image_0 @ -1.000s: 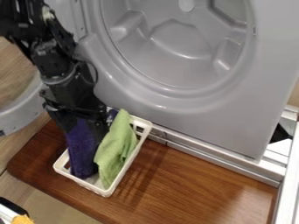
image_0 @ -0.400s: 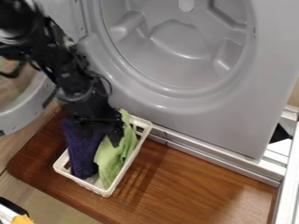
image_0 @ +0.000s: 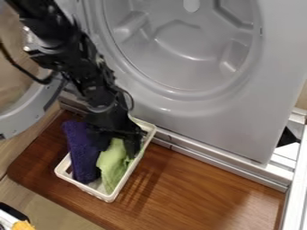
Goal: Put the green cloth in the washing machine
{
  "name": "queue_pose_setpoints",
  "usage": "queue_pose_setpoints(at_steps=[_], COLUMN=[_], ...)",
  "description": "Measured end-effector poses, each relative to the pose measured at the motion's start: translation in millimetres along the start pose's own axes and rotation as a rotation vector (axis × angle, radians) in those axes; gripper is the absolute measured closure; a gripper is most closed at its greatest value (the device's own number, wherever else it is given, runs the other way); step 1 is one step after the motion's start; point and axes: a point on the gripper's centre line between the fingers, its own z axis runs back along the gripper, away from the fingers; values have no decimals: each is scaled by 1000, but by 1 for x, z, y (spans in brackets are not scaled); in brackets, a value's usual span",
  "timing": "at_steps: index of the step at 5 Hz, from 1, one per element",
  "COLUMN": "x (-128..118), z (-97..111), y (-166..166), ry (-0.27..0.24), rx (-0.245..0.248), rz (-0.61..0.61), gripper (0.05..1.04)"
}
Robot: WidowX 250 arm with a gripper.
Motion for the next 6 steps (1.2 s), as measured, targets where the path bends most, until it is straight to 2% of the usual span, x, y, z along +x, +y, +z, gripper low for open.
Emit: queue_pose_setpoints(at_steps=[1, 3, 4, 5, 6], x=[0, -4, -4, -6, -4], z=[-5, -1, 12, 29, 61], y=[6, 12, 12, 11, 17], ry=[3, -13, -32, -22, -49], rx=[37, 82, 94, 99, 126], rz=[15, 33, 43, 61, 114], gripper=[140, 735, 924, 989, 992])
